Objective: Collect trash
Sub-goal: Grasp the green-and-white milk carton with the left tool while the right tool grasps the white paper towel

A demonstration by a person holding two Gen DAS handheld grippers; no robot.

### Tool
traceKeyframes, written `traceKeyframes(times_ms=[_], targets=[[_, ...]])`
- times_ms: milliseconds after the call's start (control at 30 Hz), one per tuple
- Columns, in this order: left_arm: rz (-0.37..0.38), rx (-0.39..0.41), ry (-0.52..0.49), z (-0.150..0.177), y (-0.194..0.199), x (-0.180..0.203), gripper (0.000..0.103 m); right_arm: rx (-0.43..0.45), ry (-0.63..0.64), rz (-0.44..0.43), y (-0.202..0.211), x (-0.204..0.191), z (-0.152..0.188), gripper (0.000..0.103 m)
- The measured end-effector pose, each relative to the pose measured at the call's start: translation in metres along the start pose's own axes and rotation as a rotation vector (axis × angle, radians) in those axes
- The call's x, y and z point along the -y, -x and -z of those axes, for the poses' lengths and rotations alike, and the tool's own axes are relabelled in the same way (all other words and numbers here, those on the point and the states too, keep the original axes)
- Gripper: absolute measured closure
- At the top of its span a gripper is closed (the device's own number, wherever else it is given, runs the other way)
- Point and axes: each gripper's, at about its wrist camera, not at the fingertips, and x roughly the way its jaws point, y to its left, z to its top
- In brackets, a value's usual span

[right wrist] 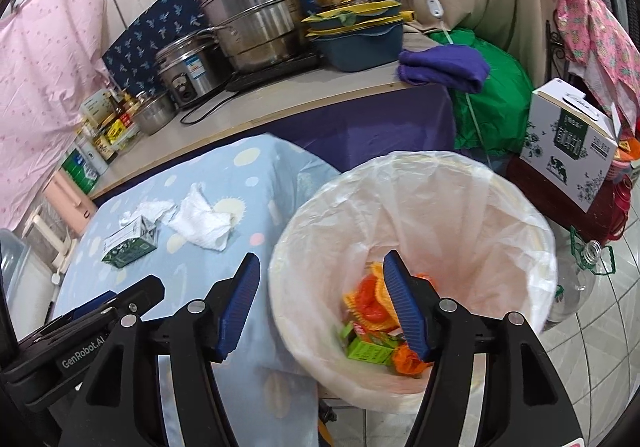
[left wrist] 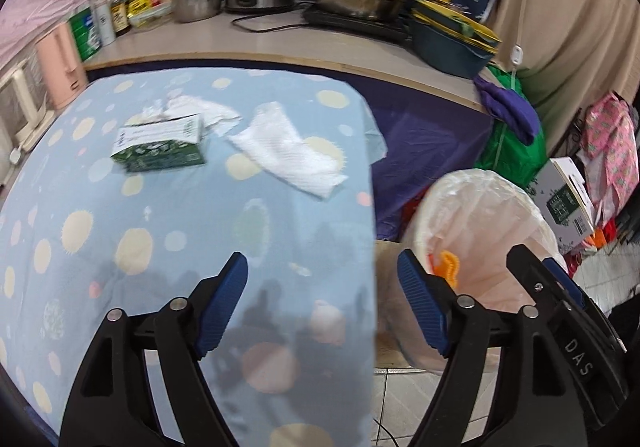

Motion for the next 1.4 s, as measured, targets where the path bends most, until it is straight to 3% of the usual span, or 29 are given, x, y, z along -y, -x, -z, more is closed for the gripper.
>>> traceKeyframes(times_ms=[467, 767, 1100, 1400], targets=[[-0.124, -0.020, 0.213, -0.006, -0.017, -0.136, 0.020, -0.080, 0.137, -0.063, -0.066, -0.095, 0.005, 0.040], [-0.175, -0.024, 0.273, -0.026, -0.044, -0.193, 0.017, -0.117, 0.216, -0.066, -0.123, -0.144, -0.009, 0.040], [-0.195, -0.015, 0.287, -0.062, -0.076, -0.227, 0.016, -0.164, 0.225, -0.038, -0.179, -0.158, -0.029, 0.040], [-0.181, 0.013, 0.248, -0.093, -0.099, -0.227, 0.016, -0.213, 0.230, -0.029, -0.211, -0.158, -0.032, 0.043]])
